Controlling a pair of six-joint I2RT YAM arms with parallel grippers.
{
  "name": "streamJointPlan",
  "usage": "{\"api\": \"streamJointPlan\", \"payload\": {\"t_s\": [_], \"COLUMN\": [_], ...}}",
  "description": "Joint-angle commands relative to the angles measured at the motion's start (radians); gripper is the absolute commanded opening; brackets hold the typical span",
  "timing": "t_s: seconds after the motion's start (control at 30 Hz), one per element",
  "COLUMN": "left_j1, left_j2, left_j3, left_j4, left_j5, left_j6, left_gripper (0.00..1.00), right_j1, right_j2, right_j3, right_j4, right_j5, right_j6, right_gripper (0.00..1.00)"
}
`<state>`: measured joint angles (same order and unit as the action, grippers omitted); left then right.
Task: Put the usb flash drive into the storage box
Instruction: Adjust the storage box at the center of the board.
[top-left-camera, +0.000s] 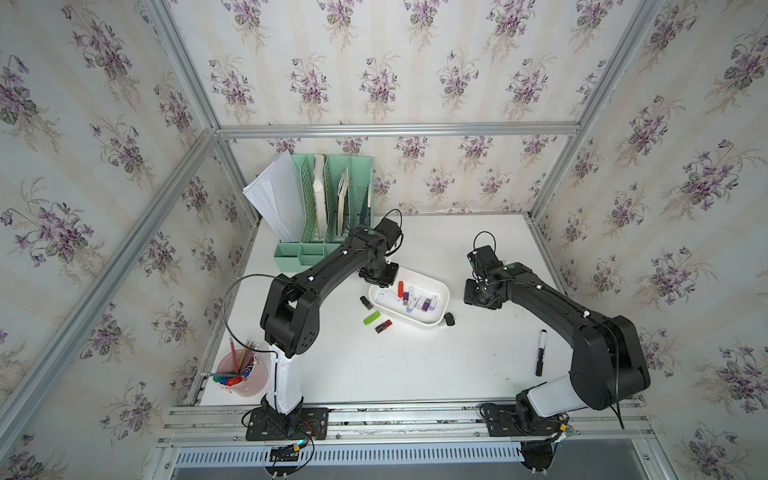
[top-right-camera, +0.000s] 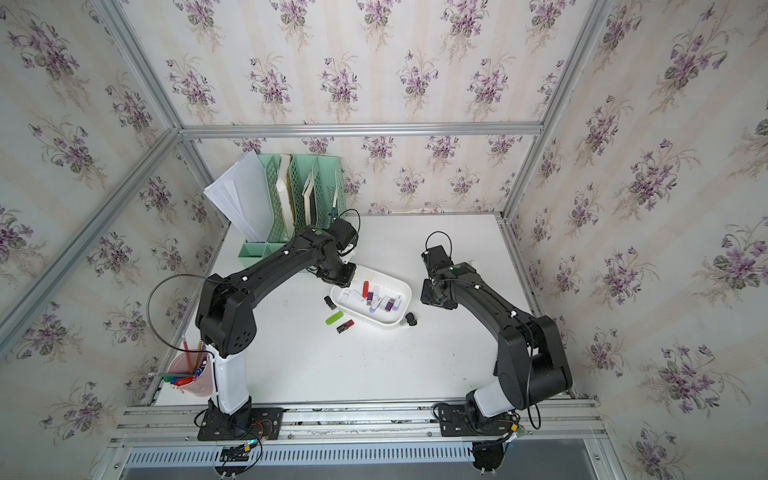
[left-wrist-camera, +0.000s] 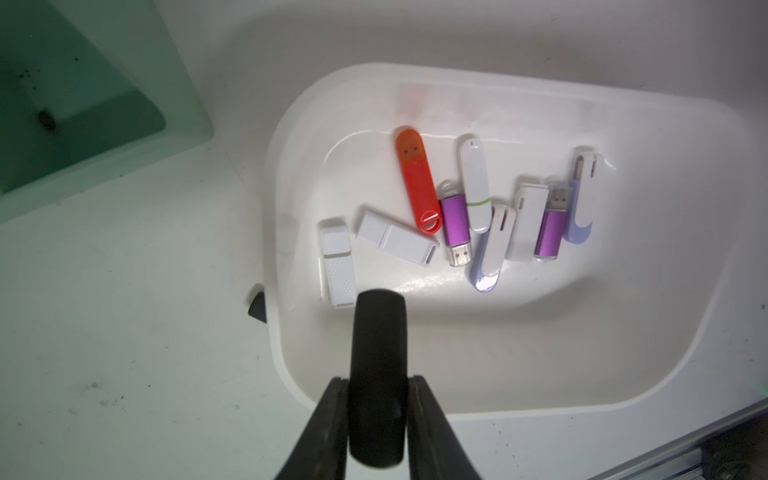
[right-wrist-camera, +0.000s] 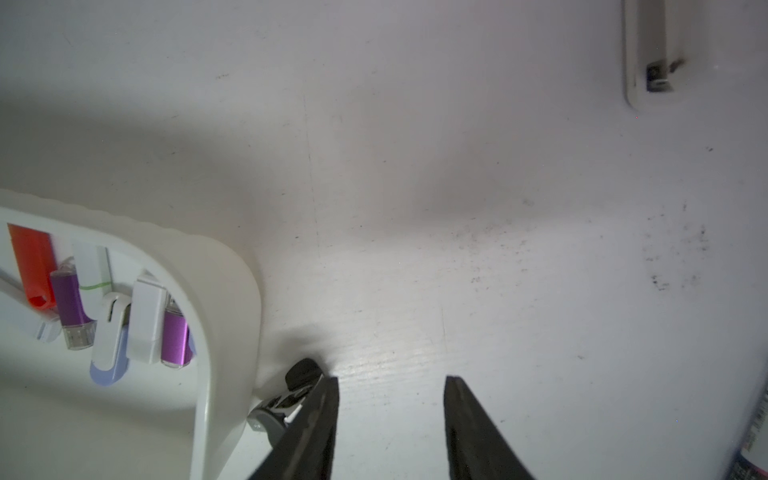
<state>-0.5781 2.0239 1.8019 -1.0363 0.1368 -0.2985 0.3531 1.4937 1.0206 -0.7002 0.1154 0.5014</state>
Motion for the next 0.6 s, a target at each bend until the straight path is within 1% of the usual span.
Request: {"api": "streamJointPlan", "payload": {"t_s": [0.0,0.1,0.4,0.57], "left_j1": [-0.010,-0.015,-0.015,-0.013], "left_j2": [0.050,0.083,0.156,0.203], "left_j3": [0.053,0.070,0.048,0.112], "left_j4": [-0.031,-0.031,0.011,-0.009], "left_j5": [0.025,0.029,0.021,0.001], "left_j6": [0.011,0.012,0.018,0.031], "left_gripper": [0.29,0.29,0.29,0.28], "right_j1": [-0.006,-0.013,-0.025,-0.026], "right_j2": [-0.013,-0.018,-0.024,-0.027], "right_j3": [-0.013,-0.020,-0.032,-0.044], "right_j4": [0.007,0.010,0.020,0.025], "right_j5": [0.001,-0.001,-0.006,-0.010], "right_j6": [0.001,-0.003,-0.015,-0.017], "right_gripper": [0.47,0.47,0.48,0.48]}}
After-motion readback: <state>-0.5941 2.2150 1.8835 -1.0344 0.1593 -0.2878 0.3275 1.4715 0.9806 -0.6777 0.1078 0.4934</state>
